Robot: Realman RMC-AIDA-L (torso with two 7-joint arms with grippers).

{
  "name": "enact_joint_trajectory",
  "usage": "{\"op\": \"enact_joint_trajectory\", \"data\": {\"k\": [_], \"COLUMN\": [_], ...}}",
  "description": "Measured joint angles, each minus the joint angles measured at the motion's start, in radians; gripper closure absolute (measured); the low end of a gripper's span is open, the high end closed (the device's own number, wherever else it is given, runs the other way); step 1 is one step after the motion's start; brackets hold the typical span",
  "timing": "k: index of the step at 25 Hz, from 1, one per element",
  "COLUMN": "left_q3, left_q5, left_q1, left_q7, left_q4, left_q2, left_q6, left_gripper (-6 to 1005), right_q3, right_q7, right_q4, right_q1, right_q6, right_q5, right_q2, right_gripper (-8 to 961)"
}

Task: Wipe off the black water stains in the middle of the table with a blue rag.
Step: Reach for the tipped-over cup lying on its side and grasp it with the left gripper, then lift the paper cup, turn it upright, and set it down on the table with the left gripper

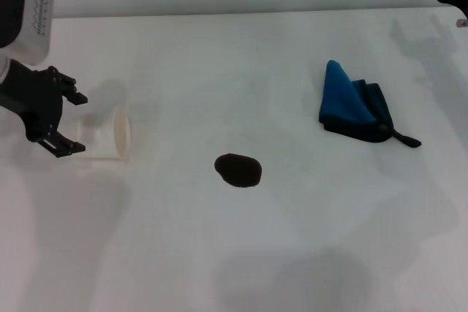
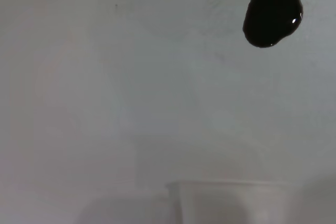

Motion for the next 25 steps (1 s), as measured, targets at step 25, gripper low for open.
{"op": "enact_joint_trajectory", "data": {"k": [25], "left_q3": [-0.001], "left_q5": [-0.017], "left_q1": [0.069], "left_q7": [-0.005], "left_q4": [0.169], "left_q2": [0.000], "left_q6": [-0.128], "left_gripper": [139], "right_q3": [-0.001], "right_q7": [0.036], "right_q4": [-0.001], "right_q1": [-0.007], "right_q6": [0.009], "right_q5": [-0.002], "right_q2": [-0.005], "right_gripper": [100]}}
